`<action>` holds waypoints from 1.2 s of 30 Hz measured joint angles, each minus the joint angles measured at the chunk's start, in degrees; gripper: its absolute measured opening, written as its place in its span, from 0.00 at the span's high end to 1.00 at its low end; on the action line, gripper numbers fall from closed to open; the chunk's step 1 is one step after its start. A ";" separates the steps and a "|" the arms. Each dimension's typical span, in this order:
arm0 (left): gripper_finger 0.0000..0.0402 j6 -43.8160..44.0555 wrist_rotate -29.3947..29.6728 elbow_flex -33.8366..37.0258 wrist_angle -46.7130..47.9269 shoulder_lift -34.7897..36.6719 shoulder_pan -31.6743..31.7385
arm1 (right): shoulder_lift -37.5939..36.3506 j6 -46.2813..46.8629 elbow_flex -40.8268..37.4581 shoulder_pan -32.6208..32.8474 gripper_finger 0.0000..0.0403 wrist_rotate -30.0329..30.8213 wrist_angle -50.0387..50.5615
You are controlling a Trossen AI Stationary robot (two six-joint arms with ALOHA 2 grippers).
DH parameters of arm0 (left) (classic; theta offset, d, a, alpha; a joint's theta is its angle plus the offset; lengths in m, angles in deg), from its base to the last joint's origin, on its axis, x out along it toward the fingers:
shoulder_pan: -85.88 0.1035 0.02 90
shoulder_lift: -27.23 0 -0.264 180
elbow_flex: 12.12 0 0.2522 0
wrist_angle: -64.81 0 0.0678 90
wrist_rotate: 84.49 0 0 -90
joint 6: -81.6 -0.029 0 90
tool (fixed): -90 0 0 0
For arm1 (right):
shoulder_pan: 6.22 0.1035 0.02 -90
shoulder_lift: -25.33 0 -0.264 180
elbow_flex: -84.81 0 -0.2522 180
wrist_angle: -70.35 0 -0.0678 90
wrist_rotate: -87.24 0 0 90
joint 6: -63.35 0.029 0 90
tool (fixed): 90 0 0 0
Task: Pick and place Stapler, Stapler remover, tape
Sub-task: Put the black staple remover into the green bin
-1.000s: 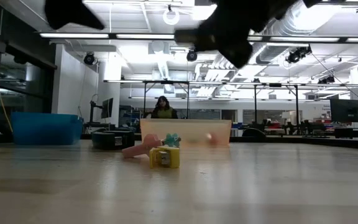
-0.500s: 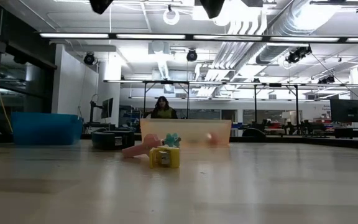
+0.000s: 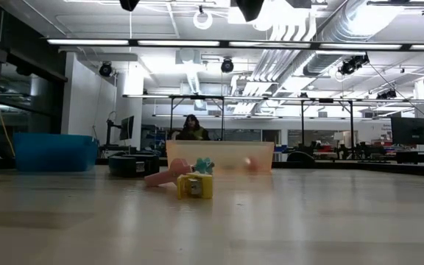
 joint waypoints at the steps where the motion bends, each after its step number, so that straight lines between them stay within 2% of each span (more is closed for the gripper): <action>1: 0.31 -0.21 0.02 0.00 -0.43 0.00 -0.02 | 0.10 0.00 0.00 -0.06 0.77 -0.12 -0.05; 36: 0.32 -0.15 2.48 0.00 -2.66 -0.01 1.44 | 1.85 -1.40 -0.20 -2.51 0.77 -1.76 -5.32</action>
